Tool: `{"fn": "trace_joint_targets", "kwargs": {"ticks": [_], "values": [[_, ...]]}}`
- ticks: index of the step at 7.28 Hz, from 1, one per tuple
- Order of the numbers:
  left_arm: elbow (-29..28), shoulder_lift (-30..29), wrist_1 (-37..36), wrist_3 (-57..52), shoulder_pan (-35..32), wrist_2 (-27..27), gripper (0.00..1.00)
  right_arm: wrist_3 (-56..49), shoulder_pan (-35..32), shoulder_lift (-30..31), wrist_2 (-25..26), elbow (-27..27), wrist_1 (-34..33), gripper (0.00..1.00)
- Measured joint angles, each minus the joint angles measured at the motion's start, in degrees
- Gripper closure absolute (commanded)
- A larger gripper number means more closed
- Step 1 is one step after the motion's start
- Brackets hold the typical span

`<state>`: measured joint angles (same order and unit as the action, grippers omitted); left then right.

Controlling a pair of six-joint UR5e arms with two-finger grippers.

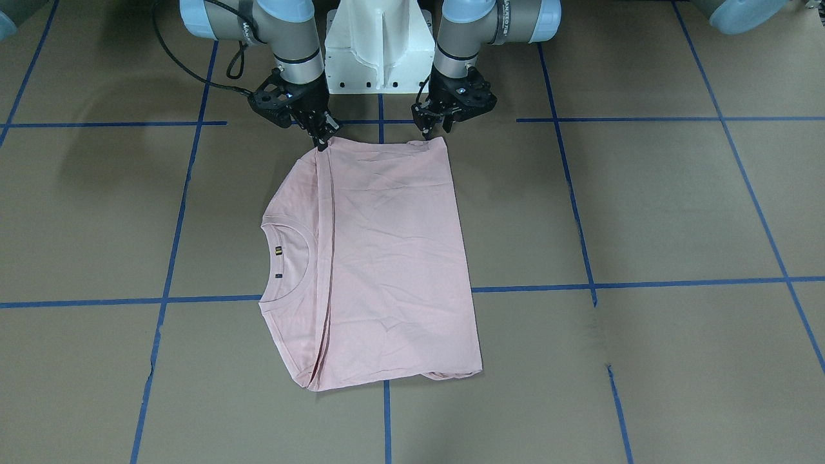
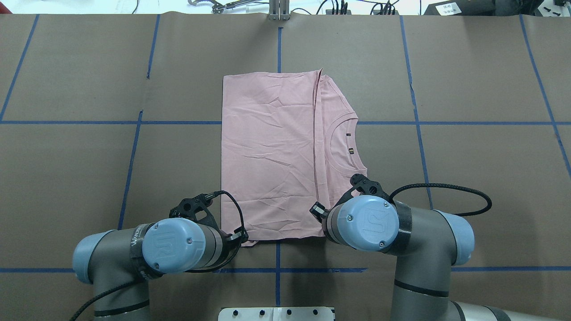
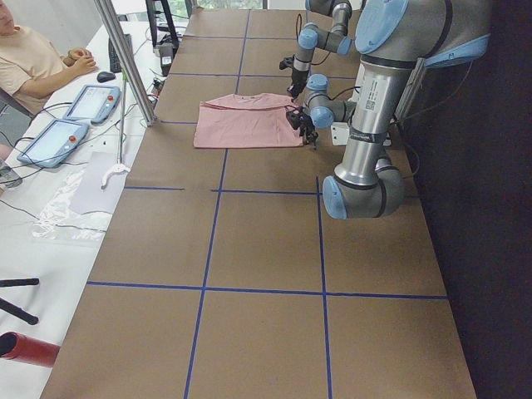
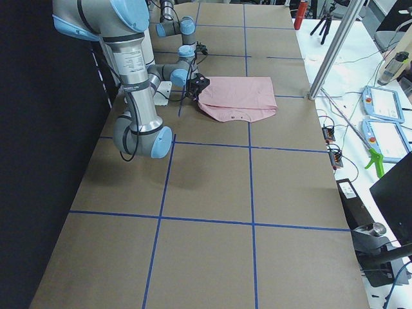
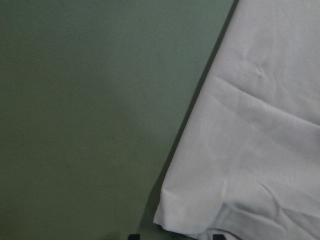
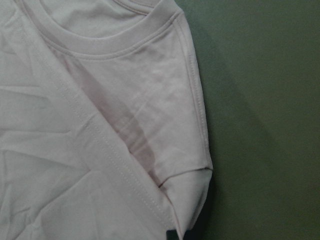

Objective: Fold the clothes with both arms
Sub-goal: 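Grasp the two near corners of the folded shirt with both grippers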

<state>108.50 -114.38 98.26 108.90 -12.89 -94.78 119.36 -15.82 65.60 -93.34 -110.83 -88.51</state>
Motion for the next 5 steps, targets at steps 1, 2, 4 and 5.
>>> {"fn": "trace_joint_targets", "kwargs": {"ticks": [1, 2, 4, 5], "values": [[-0.2, 0.0, 0.0, -0.1, -0.2, 0.1, 0.48, 0.0, 0.0, 0.0, 0.0, 0.0, 0.0, 1.00], [-0.3, 0.0, 0.0, -0.2, -0.5, 0.1, 0.48, 0.0, 0.0, 0.0, 0.0, 0.0, 0.0, 1.00], [-0.3, 0.0, 0.0, -0.3, -1.1, 0.1, 0.48, 0.0, 0.0, 0.0, 0.0, 0.0, 0.0, 1.00], [-0.5, 0.0, 0.0, -0.3, -1.2, 0.0, 0.49, 0.0, 0.0, 0.0, 0.0, 0.0, 0.0, 1.00]]}}
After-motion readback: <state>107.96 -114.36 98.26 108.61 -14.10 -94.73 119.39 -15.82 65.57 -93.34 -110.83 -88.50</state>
